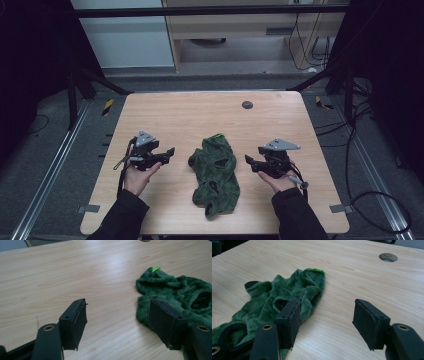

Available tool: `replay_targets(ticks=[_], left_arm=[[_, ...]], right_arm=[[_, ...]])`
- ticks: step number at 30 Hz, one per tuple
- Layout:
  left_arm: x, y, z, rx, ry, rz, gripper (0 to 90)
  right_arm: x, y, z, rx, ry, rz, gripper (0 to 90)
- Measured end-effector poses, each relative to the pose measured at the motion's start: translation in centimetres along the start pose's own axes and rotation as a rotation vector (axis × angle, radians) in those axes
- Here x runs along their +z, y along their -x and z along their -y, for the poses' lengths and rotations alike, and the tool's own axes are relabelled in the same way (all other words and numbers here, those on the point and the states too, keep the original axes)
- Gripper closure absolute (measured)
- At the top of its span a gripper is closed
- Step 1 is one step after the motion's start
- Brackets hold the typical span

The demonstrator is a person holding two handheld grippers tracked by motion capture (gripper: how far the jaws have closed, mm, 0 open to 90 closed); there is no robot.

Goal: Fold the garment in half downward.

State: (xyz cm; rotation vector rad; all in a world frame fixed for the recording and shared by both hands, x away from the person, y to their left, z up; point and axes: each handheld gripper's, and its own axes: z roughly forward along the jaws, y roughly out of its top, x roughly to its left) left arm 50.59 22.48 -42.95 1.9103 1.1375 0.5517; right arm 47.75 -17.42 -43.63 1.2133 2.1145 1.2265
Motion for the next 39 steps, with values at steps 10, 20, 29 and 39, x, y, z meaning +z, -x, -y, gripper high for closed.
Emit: replay_targets(ticks=[10,20,29,39], left_arm=[[1.7,0.3,-1.5,0.014,0.016,0.009,31.2],[3.1,0.6,-2.4,0.018,0.008,0.030,34.6],[5.1,1.1,-2.4,0.028,-0.038,0.049,36.1],[7.1,1.9,-2.1,0.043,-0.094,0.076,37.6]], right_arm=[[1.6,0.1,-1.7,0.016,0.003,-0.006,39.2],[3.7,0.1,-2.4,0.010,-0.038,-0.013,41.2],[5.3,0.2,-2.9,0.016,-0.064,-0.024,42.4],[6.8,0.1,-2.6,0.023,-0.085,-0.033,44.1]])
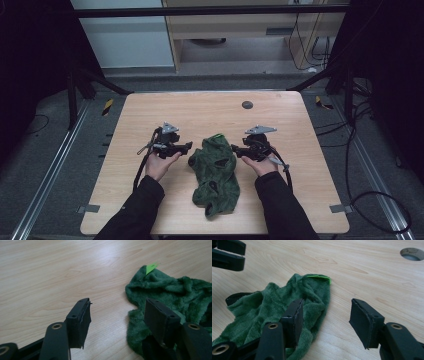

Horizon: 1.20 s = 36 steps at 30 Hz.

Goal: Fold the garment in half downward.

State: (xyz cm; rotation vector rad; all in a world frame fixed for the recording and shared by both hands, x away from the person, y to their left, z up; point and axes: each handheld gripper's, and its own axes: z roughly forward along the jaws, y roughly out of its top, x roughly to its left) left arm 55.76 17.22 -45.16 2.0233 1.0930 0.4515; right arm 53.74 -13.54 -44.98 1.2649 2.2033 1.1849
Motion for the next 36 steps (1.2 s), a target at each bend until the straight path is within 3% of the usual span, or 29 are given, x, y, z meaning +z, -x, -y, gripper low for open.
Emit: replay_targets(ticks=[9,25,36], left_arm=[[2.1,1.1,0.3,0.046,-0.072,0.023,37.5],[4.0,1.3,0.8,0.038,-0.139,0.060,38.8],[4.7,1.6,1.2,0.033,-0.164,0.086,46.8]], right_arm=[[1.5,-0.3,0.3,0.003,-0.041,-0.013,45.8],[3.1,-0.4,0.9,0.019,-0.092,-0.038,49.7],[4.3,-0.5,1.5,0.010,-0.146,-0.039,54.2]])
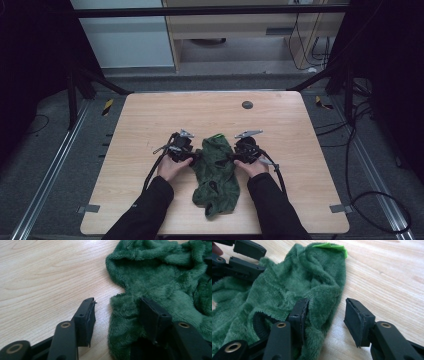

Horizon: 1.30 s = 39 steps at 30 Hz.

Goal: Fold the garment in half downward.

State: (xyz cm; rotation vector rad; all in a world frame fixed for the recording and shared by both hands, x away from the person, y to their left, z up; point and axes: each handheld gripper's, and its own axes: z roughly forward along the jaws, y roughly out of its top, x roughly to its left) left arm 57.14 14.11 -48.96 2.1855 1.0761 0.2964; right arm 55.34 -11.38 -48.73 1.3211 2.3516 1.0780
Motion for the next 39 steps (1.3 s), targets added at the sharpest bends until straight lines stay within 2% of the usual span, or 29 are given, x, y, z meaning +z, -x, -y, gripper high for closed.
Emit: replay_targets(ticks=[9,19,20,27,39], left_arm=[[0.1,0.6,-0.1,0.017,-0.009,0.014,63.1],[0.1,1.1,-0.2,0.031,-0.024,0.011,80.4],[0.0,1.2,-0.2,0.042,-0.029,0.005,81.2],[-0.4,1.3,-0.4,0.046,-0.012,0.008,83.0],[-3.1,2.0,-1.8,0.055,0.090,0.018,83.3]], right_arm=[[0.5,-0.1,0.2,-0.008,-0.010,-0.015,65.7],[0.7,-0.4,0.2,-0.013,-0.021,-0.031,79.2],[0.6,-0.5,0.2,-0.012,-0.022,-0.029,79.9],[0.1,-0.6,0.0,-0.025,0.006,-0.021,82.6],[-2.0,-0.7,-1.0,-0.037,0.098,-0.028,83.1]])
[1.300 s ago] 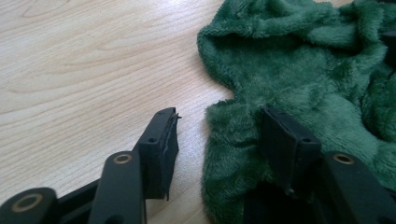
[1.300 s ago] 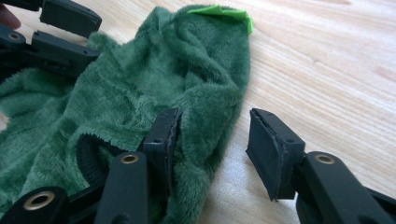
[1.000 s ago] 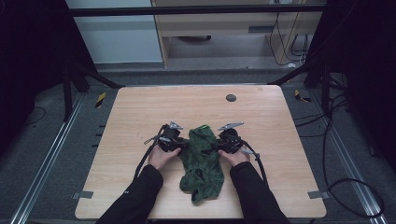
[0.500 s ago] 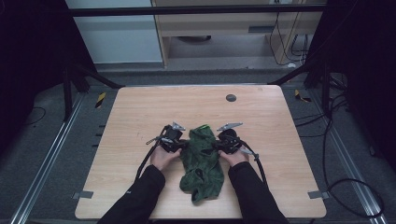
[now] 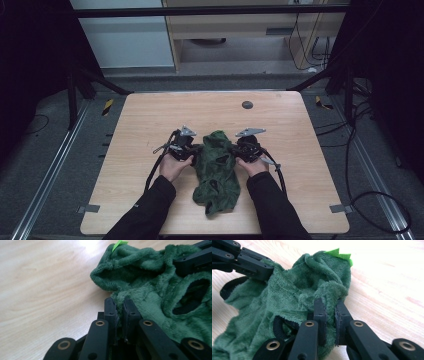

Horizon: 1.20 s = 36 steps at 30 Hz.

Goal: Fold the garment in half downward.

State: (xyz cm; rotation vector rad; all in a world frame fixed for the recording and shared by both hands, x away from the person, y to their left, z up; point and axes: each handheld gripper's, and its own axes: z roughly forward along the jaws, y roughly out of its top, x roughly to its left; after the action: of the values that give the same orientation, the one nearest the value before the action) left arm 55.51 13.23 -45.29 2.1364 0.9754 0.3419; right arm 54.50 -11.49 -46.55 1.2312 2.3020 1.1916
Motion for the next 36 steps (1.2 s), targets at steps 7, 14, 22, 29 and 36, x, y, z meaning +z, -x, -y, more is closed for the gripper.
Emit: replay_targets(ticks=[7,14,22,29,36], left_arm=[[-1.5,0.3,-1.2,0.002,0.060,-0.007,83.3],[-2.9,0.7,-1.6,0.009,0.095,-0.003,83.3],[-5.0,2.0,-1.1,0.056,0.114,0.001,83.4],[-6.1,2.8,-0.4,0.073,0.119,0.011,83.3],[-6.7,3.8,0.6,0.087,0.113,0.023,83.3]], right_arm=[[-1.1,-0.2,-1.0,-0.015,0.069,-0.002,83.1],[-2.2,-0.6,-1.3,-0.036,0.113,-0.009,82.9],[-3.7,-1.7,-0.9,-0.093,0.134,-0.021,82.8],[-4.9,-2.3,-0.2,-0.119,0.151,-0.035,82.7],[-5.6,-2.9,0.8,-0.150,0.158,-0.047,82.5]])
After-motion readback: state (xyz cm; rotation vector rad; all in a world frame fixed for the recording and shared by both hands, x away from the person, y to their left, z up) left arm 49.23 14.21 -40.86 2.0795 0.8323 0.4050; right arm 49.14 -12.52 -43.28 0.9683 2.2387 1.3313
